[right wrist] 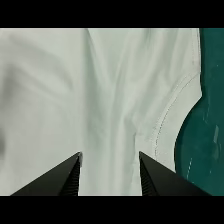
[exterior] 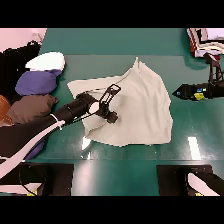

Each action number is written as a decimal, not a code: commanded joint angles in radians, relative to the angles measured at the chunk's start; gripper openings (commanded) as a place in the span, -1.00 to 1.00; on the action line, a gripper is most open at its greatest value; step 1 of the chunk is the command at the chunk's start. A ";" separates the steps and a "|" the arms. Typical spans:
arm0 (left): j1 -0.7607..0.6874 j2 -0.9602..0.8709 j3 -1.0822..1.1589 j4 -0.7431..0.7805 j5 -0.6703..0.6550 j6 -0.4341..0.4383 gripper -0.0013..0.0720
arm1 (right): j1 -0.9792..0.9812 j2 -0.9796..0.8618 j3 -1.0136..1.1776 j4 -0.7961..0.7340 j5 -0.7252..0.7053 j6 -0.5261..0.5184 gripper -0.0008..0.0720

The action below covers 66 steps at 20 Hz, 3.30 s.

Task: Fold the shirts.

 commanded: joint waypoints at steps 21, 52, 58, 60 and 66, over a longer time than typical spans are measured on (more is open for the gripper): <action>0.123 0.312 0.152 0.240 -0.357 0.002 -0.89 | 0.000 0.001 -0.001 -0.005 0.055 0.006 0.14; 0.816 0.235 -0.005 -0.147 -0.241 0.013 0.69 | 0.001 0.001 -0.001 -0.001 0.031 0.006 0.14; 0.970 0.101 -0.124 -0.534 -0.181 0.188 0.69 | 0.001 0.001 -0.001 0.000 0.013 0.006 0.14; 0.958 0.058 -0.124 -0.581 -0.166 0.204 0.69 | 0.001 0.001 -0.001 0.000 0.015 0.006 0.14; 0.905 -0.007 -0.123 -0.661 -0.057 0.219 0.69 | 0.001 0.001 -0.001 0.000 0.015 0.006 0.14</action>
